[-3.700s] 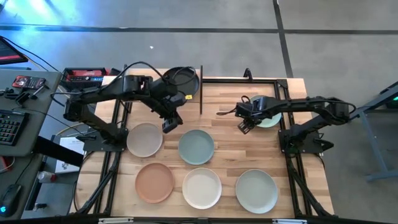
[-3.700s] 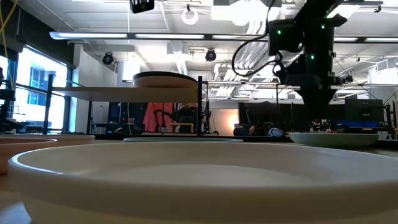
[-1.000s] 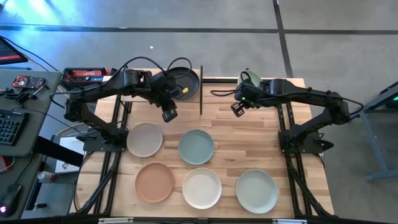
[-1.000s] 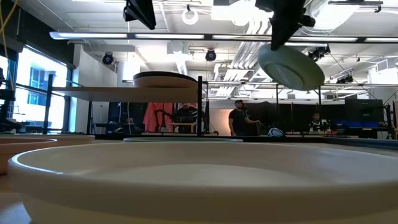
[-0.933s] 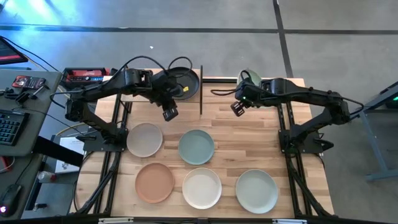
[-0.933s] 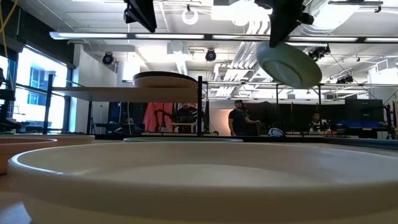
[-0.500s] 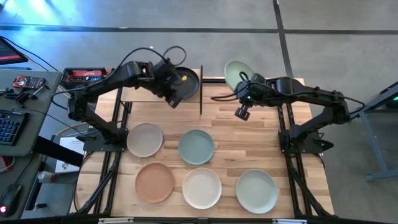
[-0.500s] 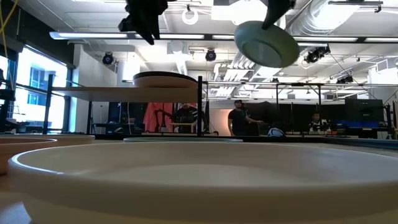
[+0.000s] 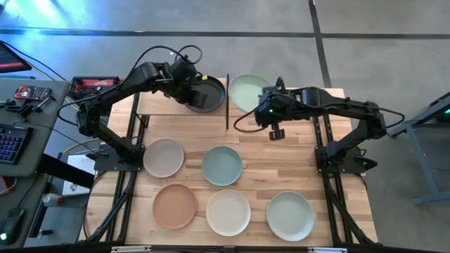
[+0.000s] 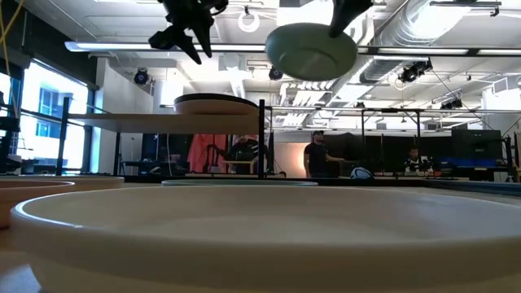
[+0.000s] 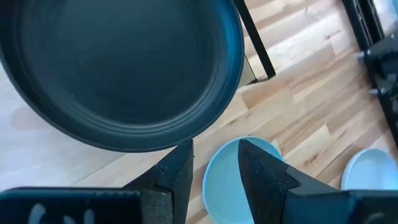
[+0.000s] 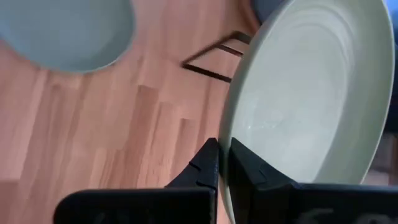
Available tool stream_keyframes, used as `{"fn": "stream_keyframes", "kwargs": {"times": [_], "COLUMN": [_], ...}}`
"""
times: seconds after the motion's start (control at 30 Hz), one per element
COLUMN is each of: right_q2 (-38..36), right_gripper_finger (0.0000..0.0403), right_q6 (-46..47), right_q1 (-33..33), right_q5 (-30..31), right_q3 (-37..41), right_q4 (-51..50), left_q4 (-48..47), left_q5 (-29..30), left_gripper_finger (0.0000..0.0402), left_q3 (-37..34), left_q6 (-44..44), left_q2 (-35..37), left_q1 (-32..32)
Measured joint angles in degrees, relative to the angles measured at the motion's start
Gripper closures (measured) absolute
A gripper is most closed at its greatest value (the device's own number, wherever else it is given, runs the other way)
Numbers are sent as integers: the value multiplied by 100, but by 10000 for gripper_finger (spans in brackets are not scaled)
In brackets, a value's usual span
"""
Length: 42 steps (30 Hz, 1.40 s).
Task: Place and stack plates onto a shelf
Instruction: Stack the light green plate into the black plate on the shelf
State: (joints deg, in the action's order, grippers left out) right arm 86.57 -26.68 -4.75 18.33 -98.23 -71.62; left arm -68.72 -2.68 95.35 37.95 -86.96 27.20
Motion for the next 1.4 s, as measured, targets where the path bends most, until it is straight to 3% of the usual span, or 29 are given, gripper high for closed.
{"fn": "stream_keyframes", "kwargs": {"times": [0.53,1.4], "right_q2": [858,942], "right_gripper_finger": [403,403], "right_q6": [-1206,-1217], "right_q1": [197,455], "right_q5": [-239,-13], "right_q3": [-4,0], "right_q4": [23,412], "left_q4": [388,887], "left_q5": [77,80], "left_gripper_finger": [284,284], "left_q3": [0,0], "left_q6": [825,739], "left_q2": [-10,-835], "left_q1": [-133,-361]}}
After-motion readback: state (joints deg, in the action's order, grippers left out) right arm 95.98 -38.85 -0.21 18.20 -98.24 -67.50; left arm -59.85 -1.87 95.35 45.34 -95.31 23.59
